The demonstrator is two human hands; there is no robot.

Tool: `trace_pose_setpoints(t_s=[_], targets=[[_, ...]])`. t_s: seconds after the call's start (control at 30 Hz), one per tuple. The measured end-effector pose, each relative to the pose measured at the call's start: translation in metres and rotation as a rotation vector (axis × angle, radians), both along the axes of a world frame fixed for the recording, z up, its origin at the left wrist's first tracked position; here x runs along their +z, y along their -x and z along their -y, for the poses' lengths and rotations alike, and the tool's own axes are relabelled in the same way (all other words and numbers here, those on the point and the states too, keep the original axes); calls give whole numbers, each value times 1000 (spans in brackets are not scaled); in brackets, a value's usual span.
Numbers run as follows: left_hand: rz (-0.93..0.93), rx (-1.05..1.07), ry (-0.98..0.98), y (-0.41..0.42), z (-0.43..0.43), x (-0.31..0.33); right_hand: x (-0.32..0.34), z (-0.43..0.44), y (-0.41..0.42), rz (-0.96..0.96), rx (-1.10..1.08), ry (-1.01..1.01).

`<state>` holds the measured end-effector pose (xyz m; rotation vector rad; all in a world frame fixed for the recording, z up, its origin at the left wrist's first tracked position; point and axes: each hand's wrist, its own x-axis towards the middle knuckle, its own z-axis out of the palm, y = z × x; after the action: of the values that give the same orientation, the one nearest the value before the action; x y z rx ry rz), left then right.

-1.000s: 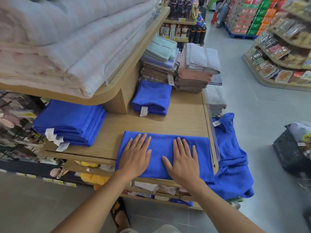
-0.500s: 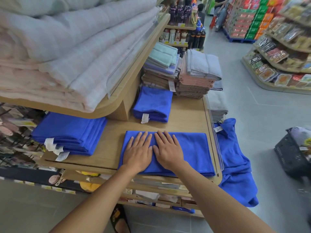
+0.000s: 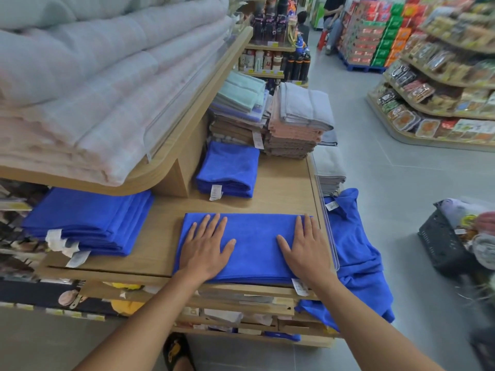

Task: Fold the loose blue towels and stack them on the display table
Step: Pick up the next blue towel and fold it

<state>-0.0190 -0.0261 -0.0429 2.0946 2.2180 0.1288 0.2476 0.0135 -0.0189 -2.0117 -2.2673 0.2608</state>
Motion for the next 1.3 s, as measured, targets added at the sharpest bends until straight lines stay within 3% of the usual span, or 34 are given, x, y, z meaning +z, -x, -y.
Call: trace_pose_setpoints(t_s=[0.1, 0.37, 0.57, 0.83, 0.97, 1.1, 1.3], targets=[[-4, 5, 9, -1, 0, 1, 3, 6, -2, -43, -64, 44], [-5, 15, 34, -3, -1, 2, 29, -21, -3, 186, -33, 189], [7, 74, 10, -5, 11, 0, 52, -49, 0, -122, -115, 376], [34, 128, -11, 7, 20, 2, 52, -55, -10, -619, -382, 587], [45, 120, 10, 5, 22, 2, 58, -45, -20, -799, -376, 657], [47, 99, 61, -12, 13, 5, 76, -38, -30, -973, -318, 604], [22, 17, 96, -70, -14, 8, 120, -40, -48, -1023, -255, 382]])
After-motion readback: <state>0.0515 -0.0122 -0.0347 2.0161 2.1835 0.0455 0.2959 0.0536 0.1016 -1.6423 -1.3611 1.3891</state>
